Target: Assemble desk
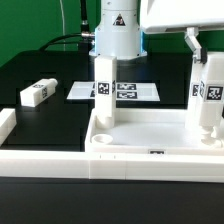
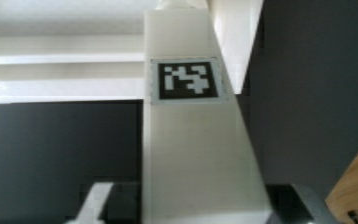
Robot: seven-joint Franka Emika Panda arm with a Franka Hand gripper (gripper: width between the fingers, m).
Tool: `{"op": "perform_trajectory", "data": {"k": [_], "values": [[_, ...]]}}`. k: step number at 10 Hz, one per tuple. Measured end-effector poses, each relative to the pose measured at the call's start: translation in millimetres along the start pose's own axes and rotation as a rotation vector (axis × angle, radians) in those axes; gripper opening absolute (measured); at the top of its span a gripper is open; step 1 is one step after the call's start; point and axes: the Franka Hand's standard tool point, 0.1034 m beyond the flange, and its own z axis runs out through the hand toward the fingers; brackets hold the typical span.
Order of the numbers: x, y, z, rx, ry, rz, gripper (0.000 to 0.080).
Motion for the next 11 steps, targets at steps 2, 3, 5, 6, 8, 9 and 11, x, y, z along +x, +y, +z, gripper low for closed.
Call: {"op": "perform_trajectory", "data": {"k": [2, 3, 5, 6, 8, 9, 11], "values": [[1.7, -3.0, 2.3, 0.001, 0.000, 0.004, 0.0291], [1.8, -2.1, 2.4, 0.000, 0.000, 0.005, 0.0291], [1.3, -2.5, 2.9, 0.000, -0.001, 0.005, 0.0291], [0.3, -5.4, 3.7, 0.002, -0.002, 0.003, 0.0291], [2.9, -5.0, 4.9, 0.001, 0.002, 0.002, 0.0291], [3.1, -5.3, 5.0, 0.001, 0.005, 0.001, 0.0291], [2.9, -4.6, 5.0, -0.001, 0.010, 0.001, 0.0291]]}}
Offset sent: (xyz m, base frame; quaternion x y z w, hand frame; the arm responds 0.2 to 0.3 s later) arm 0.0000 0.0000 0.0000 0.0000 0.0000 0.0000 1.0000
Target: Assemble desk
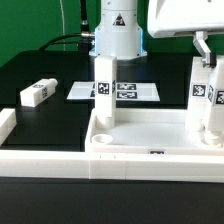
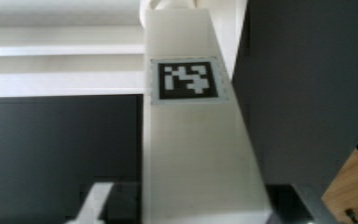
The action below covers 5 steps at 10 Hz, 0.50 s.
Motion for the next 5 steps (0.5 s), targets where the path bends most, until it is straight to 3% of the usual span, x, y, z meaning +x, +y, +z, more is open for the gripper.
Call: {"op": "perform_trajectory", "data": {"k": [5], "values": [[-3.2, 3.3, 2.6, -0.005, -0.004, 0.000, 0.0291]]}}
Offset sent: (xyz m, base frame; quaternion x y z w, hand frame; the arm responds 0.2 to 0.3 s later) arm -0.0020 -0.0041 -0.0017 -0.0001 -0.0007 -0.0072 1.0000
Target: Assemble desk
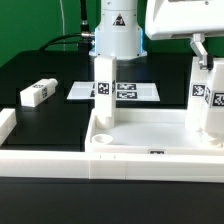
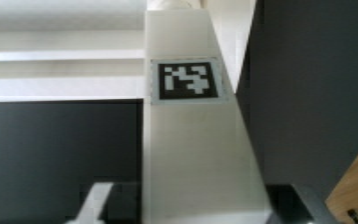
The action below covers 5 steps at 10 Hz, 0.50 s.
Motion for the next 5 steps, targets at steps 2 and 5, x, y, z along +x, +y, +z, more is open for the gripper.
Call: {"op": "perform_trajectory", "data": {"k": [2, 5], "values": [[-1.3, -0.2, 2.7, -0.002, 0.003, -0.001, 0.0291], [-6.1, -1.1, 8.8, -0.006, -0.001, -0.006, 0.0291]]}}
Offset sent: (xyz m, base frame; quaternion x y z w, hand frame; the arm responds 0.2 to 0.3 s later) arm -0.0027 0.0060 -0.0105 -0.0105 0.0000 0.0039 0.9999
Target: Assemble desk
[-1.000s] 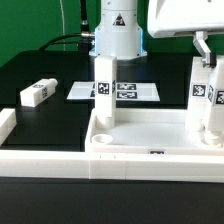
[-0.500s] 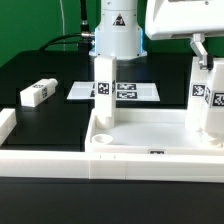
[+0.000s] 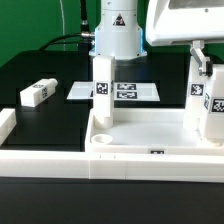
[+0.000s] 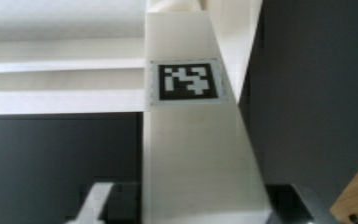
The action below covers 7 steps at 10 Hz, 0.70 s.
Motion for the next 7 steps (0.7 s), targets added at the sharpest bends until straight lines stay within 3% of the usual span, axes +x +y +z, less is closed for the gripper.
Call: {"op": "perform_trajectory", "data": {"k": [5, 6, 7], "values": [[1.4, 0.6, 0.8, -0.002, 0.016, -0.001, 0.0299], [1.4, 0.6, 0.9, -0.003, 0.016, -0.001, 0.0499], [1.6, 0.9, 0.8, -0.003, 0.016, -0.002, 0.0499]]}}
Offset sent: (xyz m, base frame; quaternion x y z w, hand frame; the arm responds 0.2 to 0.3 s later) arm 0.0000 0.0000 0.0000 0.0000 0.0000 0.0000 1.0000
